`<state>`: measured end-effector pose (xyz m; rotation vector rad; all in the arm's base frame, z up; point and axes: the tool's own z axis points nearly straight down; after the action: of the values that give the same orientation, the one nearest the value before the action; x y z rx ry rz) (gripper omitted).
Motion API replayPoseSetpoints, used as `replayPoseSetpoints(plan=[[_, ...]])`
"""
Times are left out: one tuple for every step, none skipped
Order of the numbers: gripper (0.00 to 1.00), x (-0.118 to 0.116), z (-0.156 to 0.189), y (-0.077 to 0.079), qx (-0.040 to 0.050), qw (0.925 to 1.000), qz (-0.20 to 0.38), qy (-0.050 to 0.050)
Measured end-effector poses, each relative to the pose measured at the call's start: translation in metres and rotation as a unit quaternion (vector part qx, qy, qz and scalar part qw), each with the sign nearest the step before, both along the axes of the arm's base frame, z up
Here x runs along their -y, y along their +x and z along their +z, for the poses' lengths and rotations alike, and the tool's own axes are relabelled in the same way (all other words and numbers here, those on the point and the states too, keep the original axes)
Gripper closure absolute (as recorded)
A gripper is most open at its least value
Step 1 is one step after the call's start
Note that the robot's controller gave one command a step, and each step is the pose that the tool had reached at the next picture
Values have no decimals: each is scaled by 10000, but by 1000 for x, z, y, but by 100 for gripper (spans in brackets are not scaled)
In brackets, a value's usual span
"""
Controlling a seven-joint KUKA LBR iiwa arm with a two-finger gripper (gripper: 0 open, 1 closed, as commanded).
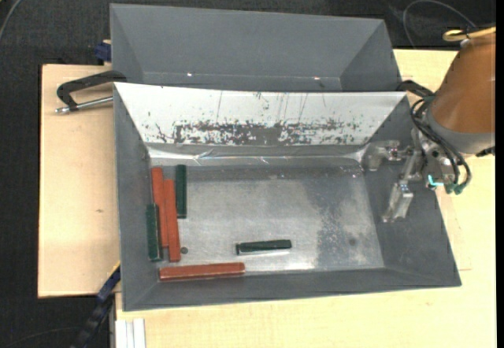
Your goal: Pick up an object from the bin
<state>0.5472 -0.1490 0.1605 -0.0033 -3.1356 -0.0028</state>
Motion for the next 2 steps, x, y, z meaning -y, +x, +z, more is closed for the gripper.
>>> replayPoseSetpoints(plan=[[0, -73, -95, -42, -14, 9998, -204, 19], [0, -142, -19, -41, 91, 10000, -30, 15]])
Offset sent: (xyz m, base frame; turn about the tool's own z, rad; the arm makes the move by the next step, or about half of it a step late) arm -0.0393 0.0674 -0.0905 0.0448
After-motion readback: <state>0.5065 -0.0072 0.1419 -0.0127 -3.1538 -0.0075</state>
